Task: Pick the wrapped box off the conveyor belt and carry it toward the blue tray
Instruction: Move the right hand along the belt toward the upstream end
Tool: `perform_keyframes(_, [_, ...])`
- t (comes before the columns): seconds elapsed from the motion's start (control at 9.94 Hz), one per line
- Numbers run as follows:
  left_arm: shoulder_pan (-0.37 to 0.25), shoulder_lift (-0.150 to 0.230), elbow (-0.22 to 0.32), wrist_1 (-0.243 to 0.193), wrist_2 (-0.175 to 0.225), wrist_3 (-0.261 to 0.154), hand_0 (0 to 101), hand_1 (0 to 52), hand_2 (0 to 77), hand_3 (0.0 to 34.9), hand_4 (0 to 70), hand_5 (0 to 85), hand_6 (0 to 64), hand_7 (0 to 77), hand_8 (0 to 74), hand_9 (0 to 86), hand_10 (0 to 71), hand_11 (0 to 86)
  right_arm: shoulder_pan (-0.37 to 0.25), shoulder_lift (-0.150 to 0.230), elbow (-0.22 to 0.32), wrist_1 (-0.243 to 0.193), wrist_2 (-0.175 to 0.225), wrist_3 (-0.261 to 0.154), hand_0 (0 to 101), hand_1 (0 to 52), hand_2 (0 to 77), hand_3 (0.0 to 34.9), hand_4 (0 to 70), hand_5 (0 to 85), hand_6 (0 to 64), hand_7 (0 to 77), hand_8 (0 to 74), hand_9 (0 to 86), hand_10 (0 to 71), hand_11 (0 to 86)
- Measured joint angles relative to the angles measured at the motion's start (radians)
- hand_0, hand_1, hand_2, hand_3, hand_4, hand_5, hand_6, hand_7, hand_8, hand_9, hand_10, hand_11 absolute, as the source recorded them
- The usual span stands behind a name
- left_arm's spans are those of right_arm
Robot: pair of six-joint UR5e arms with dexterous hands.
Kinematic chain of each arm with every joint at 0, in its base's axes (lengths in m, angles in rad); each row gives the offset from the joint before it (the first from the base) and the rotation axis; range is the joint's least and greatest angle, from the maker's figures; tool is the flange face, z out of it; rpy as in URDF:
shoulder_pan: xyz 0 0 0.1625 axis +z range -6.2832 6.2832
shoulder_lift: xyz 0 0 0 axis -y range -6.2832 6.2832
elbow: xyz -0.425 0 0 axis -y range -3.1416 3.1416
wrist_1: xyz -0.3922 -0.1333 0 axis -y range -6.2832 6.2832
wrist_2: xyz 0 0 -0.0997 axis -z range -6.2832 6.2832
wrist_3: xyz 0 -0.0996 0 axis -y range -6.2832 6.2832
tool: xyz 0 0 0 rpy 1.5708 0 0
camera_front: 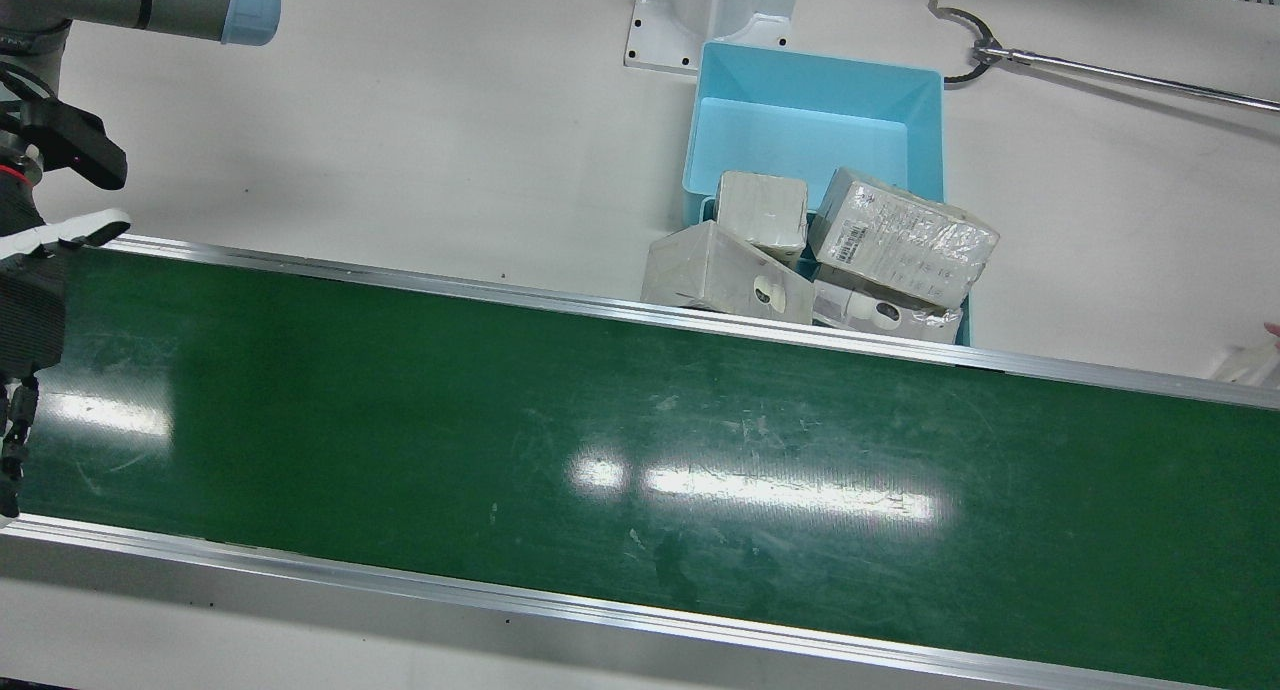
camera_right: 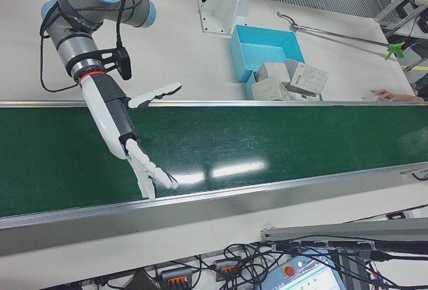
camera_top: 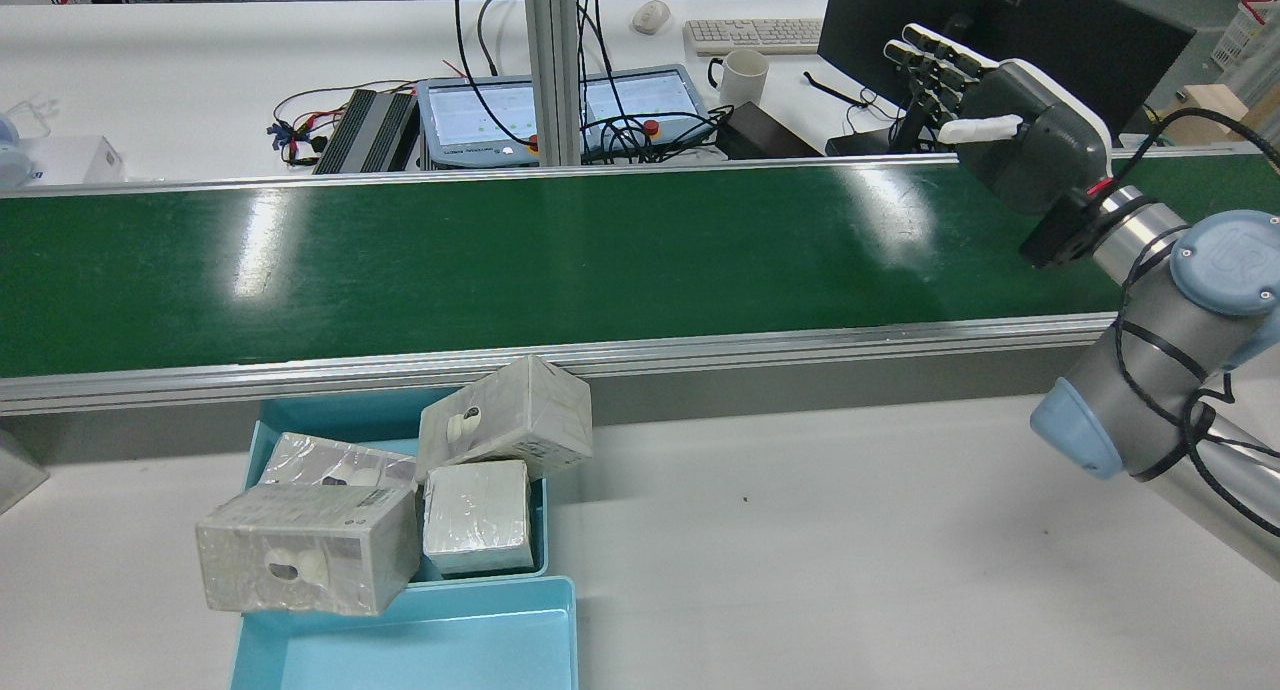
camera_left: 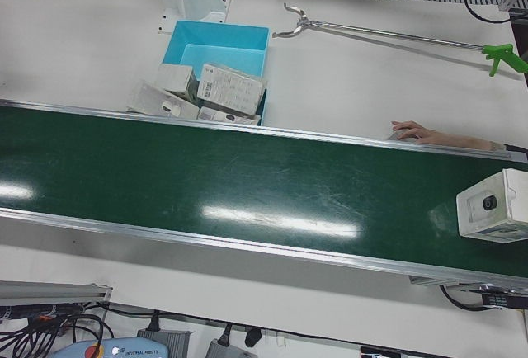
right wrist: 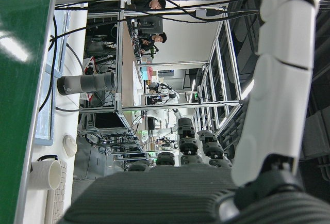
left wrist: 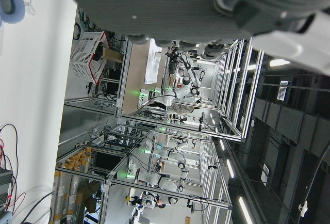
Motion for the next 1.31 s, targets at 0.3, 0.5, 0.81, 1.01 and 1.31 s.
perform_keyframes(0.3, [0.0, 0.0, 0.0, 0.0, 0.0, 0.0, 0, 0.0, 0.5, 0.0, 0.0, 1.1, 0.5, 0.5, 0.5, 0.0, 0.0, 0.5, -0.005, 0.0, 0.012, -0.001, -0.003, -0.009, 46, 10.4, 6.5, 0.1, 7.6, 3.8, 3.8, 10.9, 2.2, 1.1, 0.0, 1.6])
perform_keyframes(0.5, [0.0, 0.0, 0.0, 0.0, 0.0, 0.0, 0, 0.0, 0.5, 0.0, 0.0, 1.1, 0.0, 0.5, 0.5, 0.5, 0.0, 0.5, -0.015, 0.003, 0.016, -0.003, 0.003, -0.015, 46, 10.4, 6.5, 0.2, 7.6, 4.9, 3.8, 12.0, 2.2, 1.1, 0.0, 1.6])
perform_keyframes(0.81, [0.0, 0.0, 0.0, 0.0, 0.0, 0.0, 0, 0.0, 0.5, 0.0, 0.0, 1.1, 0.0, 0.5, 0.5, 0.0, 0.0, 0.5, -0.041, 0.019, 0.011, -0.004, 0.011, -0.026, 44, 9.8, 7.6, 0.2, 8.7, 6.5, 5.5, 15.8, 3.3, 1.1, 0.0, 1.1])
perform_keyframes(1.01, [0.0, 0.0, 0.0, 0.0, 0.0, 0.0, 0, 0.0, 0.5, 0.0, 0.0, 1.1, 0.5, 0.5, 0.5, 0.0, 0.5, 0.5, -0.049, 0.025, 0.01, -0.004, 0.012, -0.032, 44, 8.2, 6.5, 0.1, 8.7, 6.5, 4.9, 15.3, 3.8, 2.7, 0.0, 1.1])
perform_keyframes(1.31, [0.0, 0.0, 0.0, 0.0, 0.0, 0.0, 0, 0.0, 0.5, 0.0, 0.0, 1.1, 0.5, 0.5, 0.5, 0.0, 0.5, 0.5, -0.059, 0.027, 0.01, -0.005, 0.012, -0.034, 43, 8.2, 6.0, 0.1, 9.8, 6.5, 4.9, 15.8, 3.8, 3.3, 0.0, 1.1])
